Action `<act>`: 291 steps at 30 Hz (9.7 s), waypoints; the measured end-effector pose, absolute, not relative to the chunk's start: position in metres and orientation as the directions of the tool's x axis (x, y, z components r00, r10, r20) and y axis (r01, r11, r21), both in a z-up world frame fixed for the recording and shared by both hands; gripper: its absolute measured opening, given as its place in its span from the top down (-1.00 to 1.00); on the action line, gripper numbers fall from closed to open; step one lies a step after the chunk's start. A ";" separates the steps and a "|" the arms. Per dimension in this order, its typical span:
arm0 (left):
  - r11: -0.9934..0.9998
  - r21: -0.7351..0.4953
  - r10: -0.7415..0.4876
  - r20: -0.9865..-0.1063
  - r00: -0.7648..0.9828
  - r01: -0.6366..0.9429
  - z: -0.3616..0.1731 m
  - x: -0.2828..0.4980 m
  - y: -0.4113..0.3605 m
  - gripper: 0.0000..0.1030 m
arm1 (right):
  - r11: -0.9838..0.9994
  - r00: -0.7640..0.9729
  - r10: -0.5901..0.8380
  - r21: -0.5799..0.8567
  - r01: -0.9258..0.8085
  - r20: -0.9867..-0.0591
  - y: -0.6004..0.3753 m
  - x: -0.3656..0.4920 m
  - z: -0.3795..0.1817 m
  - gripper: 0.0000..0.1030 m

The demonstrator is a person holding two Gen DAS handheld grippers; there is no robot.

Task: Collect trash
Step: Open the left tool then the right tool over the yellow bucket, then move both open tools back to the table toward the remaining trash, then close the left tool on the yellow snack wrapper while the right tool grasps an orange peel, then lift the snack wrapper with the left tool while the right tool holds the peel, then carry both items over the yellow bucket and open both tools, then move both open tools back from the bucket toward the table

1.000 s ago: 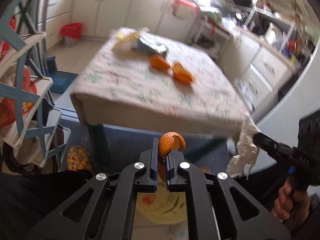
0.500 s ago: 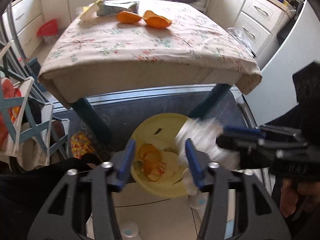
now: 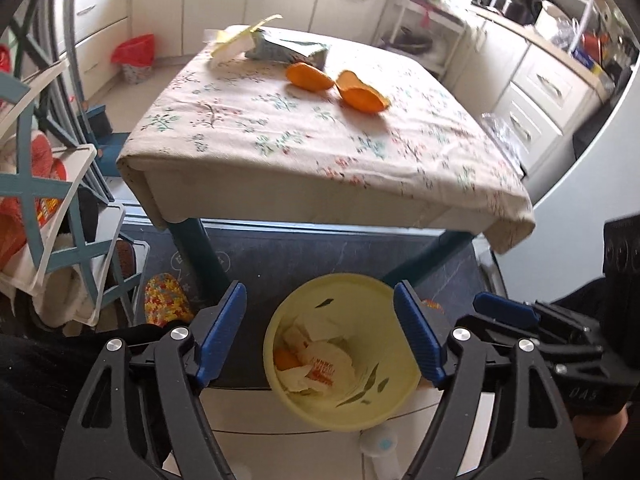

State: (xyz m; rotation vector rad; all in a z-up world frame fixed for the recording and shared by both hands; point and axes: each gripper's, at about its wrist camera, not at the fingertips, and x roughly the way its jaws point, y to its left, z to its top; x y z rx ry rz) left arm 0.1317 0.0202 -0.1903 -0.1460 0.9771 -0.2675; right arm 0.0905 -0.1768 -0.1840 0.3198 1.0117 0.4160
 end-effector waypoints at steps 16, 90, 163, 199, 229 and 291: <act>0.961 -0.265 -0.260 -0.752 0.605 0.083 -0.179 0.139 0.027 -0.51 | 0.905 0.596 0.424 0.327 -0.271 -0.682 -0.158 0.084 -0.155 -0.29; 0.981 0.169 0.070 -0.763 0.643 0.094 -0.160 0.443 0.013 -0.59 | 0.920 0.498 0.391 0.315 -0.232 -0.774 -0.180 0.337 -0.156 -0.34; 0.951 -0.226 -0.309 -0.702 0.642 0.210 -0.147 0.421 0.063 -0.37 | 0.895 0.574 0.435 0.400 -0.197 -0.693 -0.219 0.287 -0.135 0.89; 0.822 -0.489 -0.522 -0.447 0.726 0.291 -0.067 0.276 0.096 0.98 | 0.870 0.634 0.480 0.423 -0.254 -0.607 -0.218 0.252 -0.108 0.89; 0.877 -0.396 -0.473 -0.810 0.346 0.273 -0.196 0.110 0.006 0.88 | 0.912 0.310 0.390 0.317 -0.260 -0.867 -0.167 0.112 -0.212 0.72; 0.977 -0.148 -0.211 -0.616 0.759 0.151 -0.110 0.118 0.030 -0.83 | 0.920 0.575 0.391 0.305 -0.245 -0.719 -0.175 0.123 -0.146 -0.28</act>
